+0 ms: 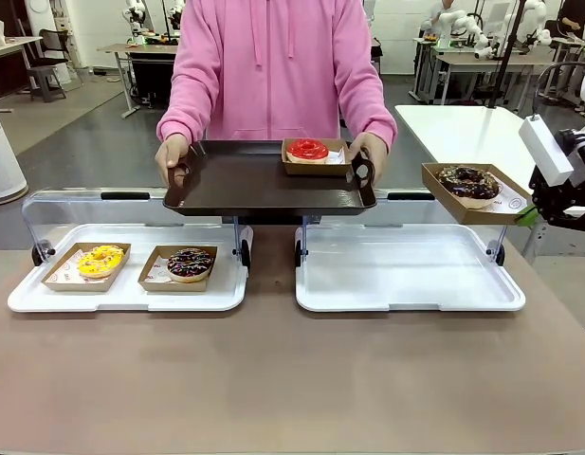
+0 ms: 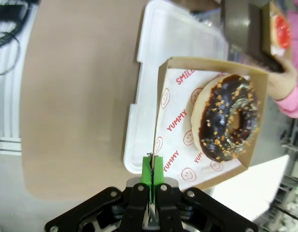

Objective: Provide the desired donut to the person.
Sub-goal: Place the picked Paper togo box onto the Handle tray extended by the person.

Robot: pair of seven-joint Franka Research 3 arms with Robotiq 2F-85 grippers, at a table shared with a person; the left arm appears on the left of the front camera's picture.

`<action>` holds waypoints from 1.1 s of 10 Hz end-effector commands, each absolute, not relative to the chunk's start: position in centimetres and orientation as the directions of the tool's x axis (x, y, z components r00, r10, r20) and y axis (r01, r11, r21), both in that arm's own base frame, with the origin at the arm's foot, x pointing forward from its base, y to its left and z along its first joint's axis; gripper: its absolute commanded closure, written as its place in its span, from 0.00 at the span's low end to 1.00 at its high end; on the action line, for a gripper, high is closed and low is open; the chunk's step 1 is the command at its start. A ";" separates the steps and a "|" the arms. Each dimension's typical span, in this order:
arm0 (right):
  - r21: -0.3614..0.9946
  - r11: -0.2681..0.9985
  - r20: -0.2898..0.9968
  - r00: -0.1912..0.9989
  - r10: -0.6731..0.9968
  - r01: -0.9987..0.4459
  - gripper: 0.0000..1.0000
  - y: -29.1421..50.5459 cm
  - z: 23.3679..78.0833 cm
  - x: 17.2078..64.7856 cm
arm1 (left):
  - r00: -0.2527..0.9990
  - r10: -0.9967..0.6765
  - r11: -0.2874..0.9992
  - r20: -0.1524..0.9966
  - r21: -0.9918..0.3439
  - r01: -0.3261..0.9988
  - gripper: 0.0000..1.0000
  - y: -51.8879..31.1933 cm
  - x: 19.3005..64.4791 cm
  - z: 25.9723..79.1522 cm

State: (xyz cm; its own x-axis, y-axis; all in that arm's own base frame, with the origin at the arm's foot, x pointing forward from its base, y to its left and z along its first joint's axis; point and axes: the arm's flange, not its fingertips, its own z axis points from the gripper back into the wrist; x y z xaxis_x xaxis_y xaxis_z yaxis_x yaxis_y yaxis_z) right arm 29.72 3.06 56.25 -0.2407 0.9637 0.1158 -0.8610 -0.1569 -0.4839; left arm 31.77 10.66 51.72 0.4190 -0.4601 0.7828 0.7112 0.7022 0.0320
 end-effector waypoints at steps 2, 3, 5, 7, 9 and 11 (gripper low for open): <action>-0.354 -0.251 -0.045 -0.252 0.967 -0.901 0.98 16.7 66.4 33.3 | 0.428 -0.443 0.708 0.788 0.014 0.707 0.00 10.6 31.7 51.8; -0.310 -0.241 -0.079 -0.227 0.971 -0.920 0.98 22.4 68.6 34.1 | 0.428 -0.443 0.708 0.788 0.014 0.707 0.00 10.6 31.7 51.8; -0.284 -0.208 -0.044 -0.203 0.978 -0.936 0.98 33.3 69.8 36.4 | 0.428 -0.443 0.708 0.788 0.014 0.707 0.00 10.6 31.7 51.8; -0.301 -0.168 -0.119 -0.137 0.983 -0.939 0.98 42.3 66.2 40.5 | 0.428 -0.443 0.708 0.788 0.014 0.707 0.00 10.6 31.7 51.8; -0.353 -0.121 -0.049 -0.111 0.993 -0.928 0.98 46.5 61.7 43.9 | 0.428 -0.443 0.708 0.788 0.014 0.707 0.00 10.6 31.7 51.8; -0.322 -0.144 0.017 -0.158 0.987 -0.936 0.98 48.7 57.7 45.8 | 0.428 -0.443 0.708 0.788 0.014 0.707 0.00 10.6 31.7 51.8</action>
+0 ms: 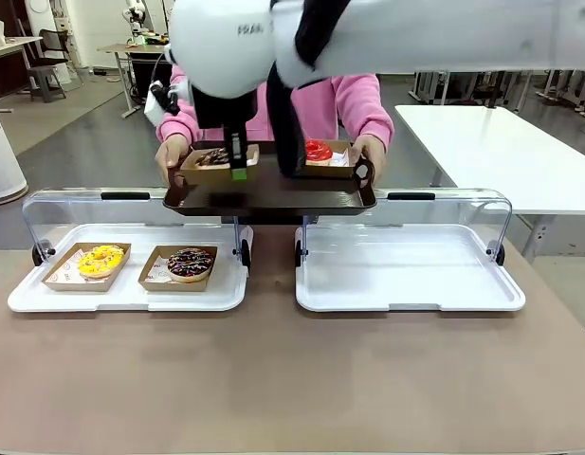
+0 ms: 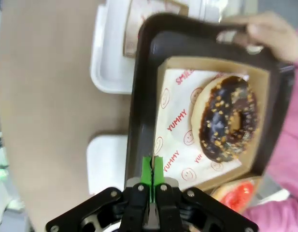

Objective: Provide the desired donut to the person.
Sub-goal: Place the picked Paper togo box onto the Handle tray extended by the person.

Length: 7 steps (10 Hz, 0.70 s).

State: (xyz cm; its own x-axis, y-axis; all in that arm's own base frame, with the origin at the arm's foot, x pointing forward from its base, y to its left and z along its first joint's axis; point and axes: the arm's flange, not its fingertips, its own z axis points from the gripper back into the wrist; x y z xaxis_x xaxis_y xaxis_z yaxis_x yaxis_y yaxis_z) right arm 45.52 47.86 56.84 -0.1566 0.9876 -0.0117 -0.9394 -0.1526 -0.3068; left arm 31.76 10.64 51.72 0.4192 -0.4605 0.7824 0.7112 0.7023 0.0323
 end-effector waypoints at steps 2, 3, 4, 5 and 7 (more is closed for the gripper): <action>-0.284 -0.100 0.007 -0.107 0.994 -0.954 0.98 48.6 56.1 47.0 | 0.428 -0.443 0.708 0.788 0.014 0.707 0.00 10.6 31.7 51.8; -0.299 -0.068 0.017 -0.077 0.997 -0.952 0.98 48.1 56.3 47.3 | 0.428 -0.443 0.708 0.788 0.014 0.707 0.00 10.6 31.7 51.8; -0.323 -0.073 0.019 -0.084 0.996 -0.944 0.98 47.6 56.6 47.2 | 0.428 -0.443 0.708 0.788 0.014 0.707 0.00 10.6 31.7 51.8; -0.329 -0.076 0.019 -0.087 0.996 -0.941 0.98 47.4 56.6 47.4 | 0.428 -0.443 0.708 0.788 0.014 0.707 0.00 10.6 31.7 51.8; -0.305 -0.038 0.049 -0.056 0.997 -0.952 0.92 46.6 56.0 49.0 | 0.428 -0.443 0.708 0.788 0.014 0.707 0.00 10.6 31.7 51.8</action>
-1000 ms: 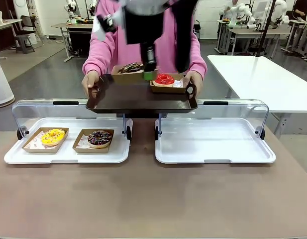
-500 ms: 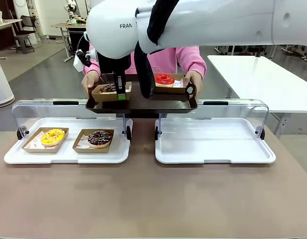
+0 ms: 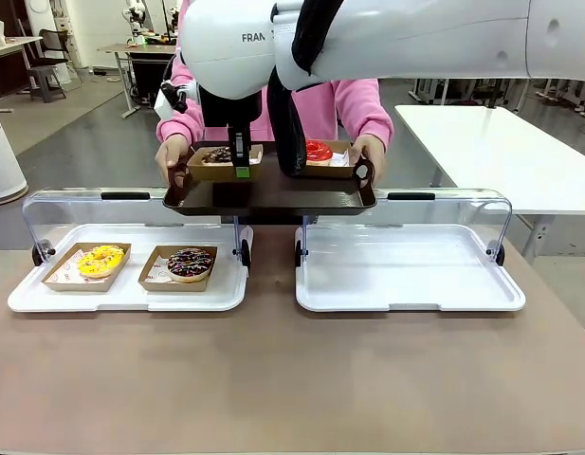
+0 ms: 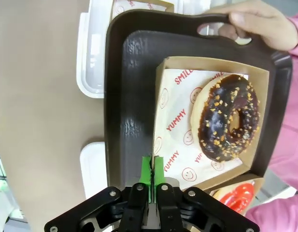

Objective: Provide the desired donut to the person.
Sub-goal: Place the picked Paper togo box onto the Handle tray extended by the person.

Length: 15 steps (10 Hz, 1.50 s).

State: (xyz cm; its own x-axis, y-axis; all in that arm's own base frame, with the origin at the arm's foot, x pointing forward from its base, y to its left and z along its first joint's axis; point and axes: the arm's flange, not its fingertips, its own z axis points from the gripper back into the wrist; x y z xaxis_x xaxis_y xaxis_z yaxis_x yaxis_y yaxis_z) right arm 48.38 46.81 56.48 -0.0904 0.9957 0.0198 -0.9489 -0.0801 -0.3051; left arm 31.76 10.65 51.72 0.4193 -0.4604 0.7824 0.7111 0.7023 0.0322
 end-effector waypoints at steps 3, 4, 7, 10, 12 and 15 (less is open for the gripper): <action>-0.281 -0.006 0.075 -0.028 0.997 -0.960 0.00 45.9 55.5 50.5 | 0.428 -0.443 0.708 0.788 0.014 0.707 0.00 10.6 31.7 51.8; -0.279 -0.013 0.073 -0.035 0.997 -0.960 0.33 45.9 55.7 50.4 | 0.428 -0.443 0.708 0.788 0.014 0.707 0.00 10.6 31.7 51.8; -0.219 -0.033 0.075 -0.051 0.996 -0.975 0.00 45.3 56.9 49.8 | 0.428 -0.443 0.708 0.788 0.014 0.707 0.00 10.6 31.7 51.8; -0.193 -0.022 0.098 -0.042 0.994 -0.981 0.00 44.4 58.2 49.4 | 0.428 -0.443 0.708 0.788 0.014 0.707 0.00 10.6 31.7 51.8; -0.169 -0.040 0.109 -0.059 0.992 -0.985 0.00 44.1 58.1 49.4 | 0.428 -0.443 0.708 0.788 0.014 0.707 0.00 10.6 31.7 51.8; -0.149 -0.016 0.213 -0.048 0.976 -0.989 0.00 41.6 59.0 49.2 | 0.428 -0.443 0.708 0.788 0.014 0.707 0.00 10.6 31.7 51.8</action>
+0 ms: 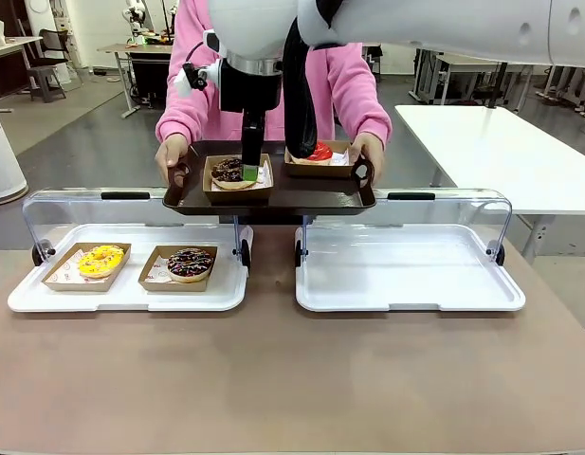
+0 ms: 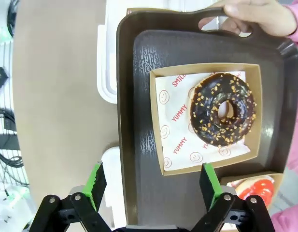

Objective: Provide the desired donut to the person.
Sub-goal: Place the picked Paper togo box onto the Handle tray extended by the person.

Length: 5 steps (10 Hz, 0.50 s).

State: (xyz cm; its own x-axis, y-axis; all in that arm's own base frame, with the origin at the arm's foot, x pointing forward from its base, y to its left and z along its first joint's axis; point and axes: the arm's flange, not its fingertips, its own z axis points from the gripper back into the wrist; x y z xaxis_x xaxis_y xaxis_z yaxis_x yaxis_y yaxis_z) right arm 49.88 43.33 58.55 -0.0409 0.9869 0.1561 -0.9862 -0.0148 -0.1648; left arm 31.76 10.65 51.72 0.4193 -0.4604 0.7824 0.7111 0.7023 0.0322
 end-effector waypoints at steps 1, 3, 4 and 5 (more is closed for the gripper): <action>-0.118 -0.056 0.195 -0.078 0.978 -0.991 0.00 40.7 59.2 48.5 | 0.428 -0.443 0.708 0.788 0.014 0.707 0.00 10.6 31.7 51.8; -0.153 -0.023 0.177 -0.050 0.983 -0.988 0.00 42.4 59.2 49.9 | 0.428 -0.443 0.708 0.788 0.014 0.707 0.00 10.6 31.7 51.8; -0.153 -0.023 0.177 -0.050 0.983 -0.988 0.00 42.4 59.2 49.9 | 0.428 -0.443 0.708 0.788 0.014 0.707 0.00 10.6 31.7 51.8; -0.153 -0.023 0.177 -0.050 0.983 -0.988 0.00 42.4 59.2 49.9 | 0.428 -0.443 0.708 0.788 0.014 0.707 0.00 10.6 31.7 51.8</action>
